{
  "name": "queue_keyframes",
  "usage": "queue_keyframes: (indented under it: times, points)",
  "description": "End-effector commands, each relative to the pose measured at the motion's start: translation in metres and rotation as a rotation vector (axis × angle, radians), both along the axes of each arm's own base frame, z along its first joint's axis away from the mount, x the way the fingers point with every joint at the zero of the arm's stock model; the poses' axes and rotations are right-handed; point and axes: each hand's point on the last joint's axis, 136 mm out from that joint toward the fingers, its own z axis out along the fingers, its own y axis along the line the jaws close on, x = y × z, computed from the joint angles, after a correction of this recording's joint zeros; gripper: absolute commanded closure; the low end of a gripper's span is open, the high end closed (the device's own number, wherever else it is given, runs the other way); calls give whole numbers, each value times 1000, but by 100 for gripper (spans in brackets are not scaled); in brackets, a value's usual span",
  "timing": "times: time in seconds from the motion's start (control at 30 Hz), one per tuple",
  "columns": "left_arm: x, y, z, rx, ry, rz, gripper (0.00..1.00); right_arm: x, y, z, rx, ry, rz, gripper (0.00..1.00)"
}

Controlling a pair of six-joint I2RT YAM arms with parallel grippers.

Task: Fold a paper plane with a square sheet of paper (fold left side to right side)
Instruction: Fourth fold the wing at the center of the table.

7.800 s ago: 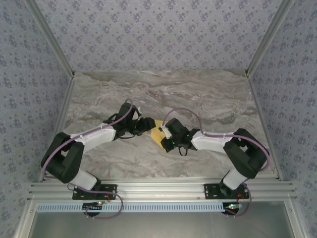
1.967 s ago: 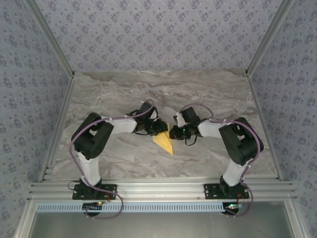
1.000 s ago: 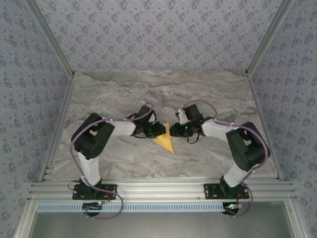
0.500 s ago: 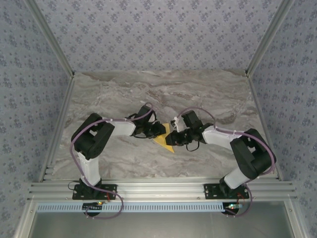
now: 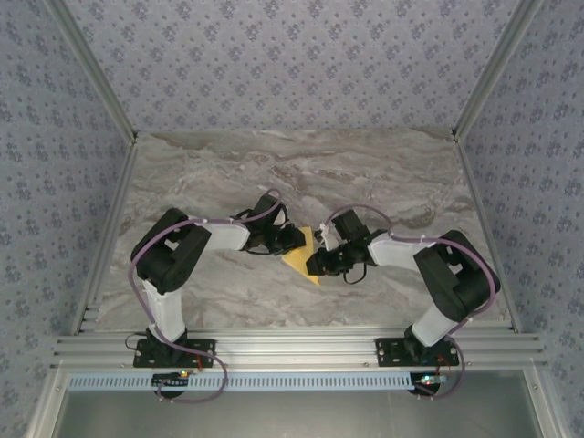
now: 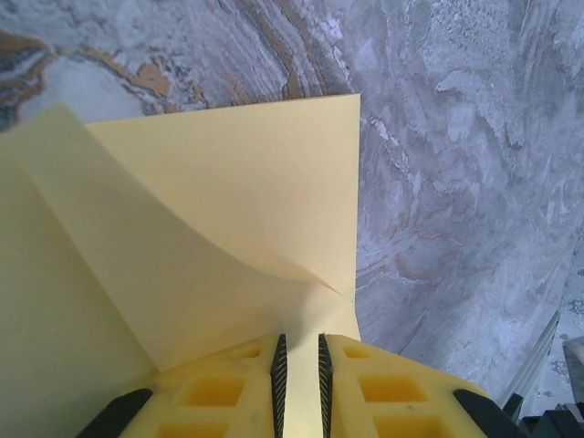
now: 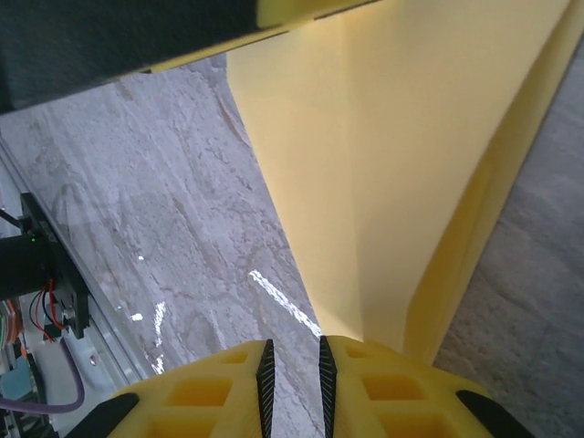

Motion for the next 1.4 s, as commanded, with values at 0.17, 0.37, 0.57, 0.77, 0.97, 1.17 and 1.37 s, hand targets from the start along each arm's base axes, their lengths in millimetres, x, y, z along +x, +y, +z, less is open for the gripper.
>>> queue_keyframes:
  times: [0.17,0.37,0.57,0.77,0.97,1.17,1.37]
  points:
    - [-26,25,-38,135,100,5,81,-15,-12,-17,-84,34,23,78]
    - [-26,25,-38,135,100,6,81,-22,-11,-19,-77,57,39,78]
    - [-26,25,-38,135,101,5,81,-26,-10,-21,-72,75,47,78]
    - [-26,25,-38,135,100,5,81,-28,-11,-24,-78,85,51,78]
    - [-26,24,-38,136,100,4,81,-32,-16,-29,-107,95,49,78]
    - [-25,25,-39,139,103,7,81,-41,-21,-30,-127,110,64,80]
    - [-25,26,-40,144,104,8,81,-55,-30,-31,-160,136,79,81]
